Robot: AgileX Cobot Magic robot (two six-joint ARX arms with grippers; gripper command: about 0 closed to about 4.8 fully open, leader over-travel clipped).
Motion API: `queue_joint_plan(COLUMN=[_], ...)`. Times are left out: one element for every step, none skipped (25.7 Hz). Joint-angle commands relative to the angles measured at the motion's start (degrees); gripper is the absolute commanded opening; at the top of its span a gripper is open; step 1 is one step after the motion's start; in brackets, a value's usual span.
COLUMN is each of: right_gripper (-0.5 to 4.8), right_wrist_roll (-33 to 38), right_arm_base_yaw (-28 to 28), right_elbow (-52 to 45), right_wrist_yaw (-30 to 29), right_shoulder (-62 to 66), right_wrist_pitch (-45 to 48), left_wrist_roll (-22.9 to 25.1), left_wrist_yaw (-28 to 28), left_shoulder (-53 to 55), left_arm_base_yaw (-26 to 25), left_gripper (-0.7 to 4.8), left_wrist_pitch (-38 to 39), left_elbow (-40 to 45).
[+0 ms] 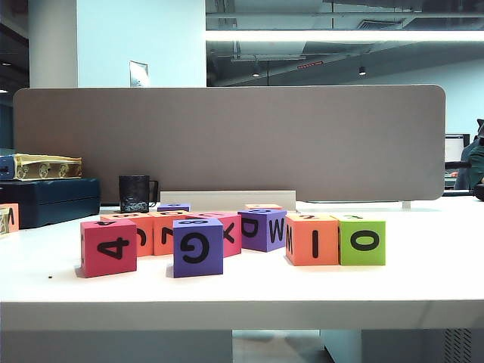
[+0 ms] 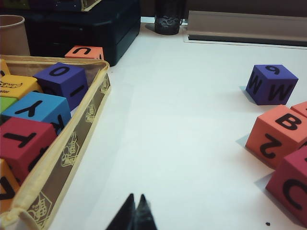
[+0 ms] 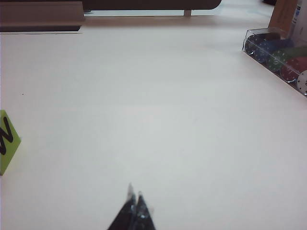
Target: Select the appropriate blocks from the scattered letter blocks on the table and arrange them in a row to spell out "23".
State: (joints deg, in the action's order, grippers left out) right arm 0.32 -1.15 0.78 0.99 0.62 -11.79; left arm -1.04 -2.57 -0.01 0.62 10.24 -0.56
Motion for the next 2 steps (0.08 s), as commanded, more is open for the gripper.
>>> queue_joint_plan(right_gripper=[-0.01, -0.01], right_wrist_roll=[-0.15, -0.15], right_arm_base_yaw=[0.02, 0.02], right_elbow=[-0.02, -0.02], right_wrist_yaw=[0.37, 0.37], right_shoulder=[-0.66, -0.66], right_wrist_pitch=[0.28, 0.28], left_wrist_roll=[0.2, 0.2], left_wrist_yaw=[0.26, 0.26], left_shoulder=[0.0, 0.0], left_arm_base_yaw=[0.07, 0.07], left_gripper=[-0.05, -0.05], left_wrist_pitch=[0.42, 0.42], left_elbow=[-0.04, -0.04])
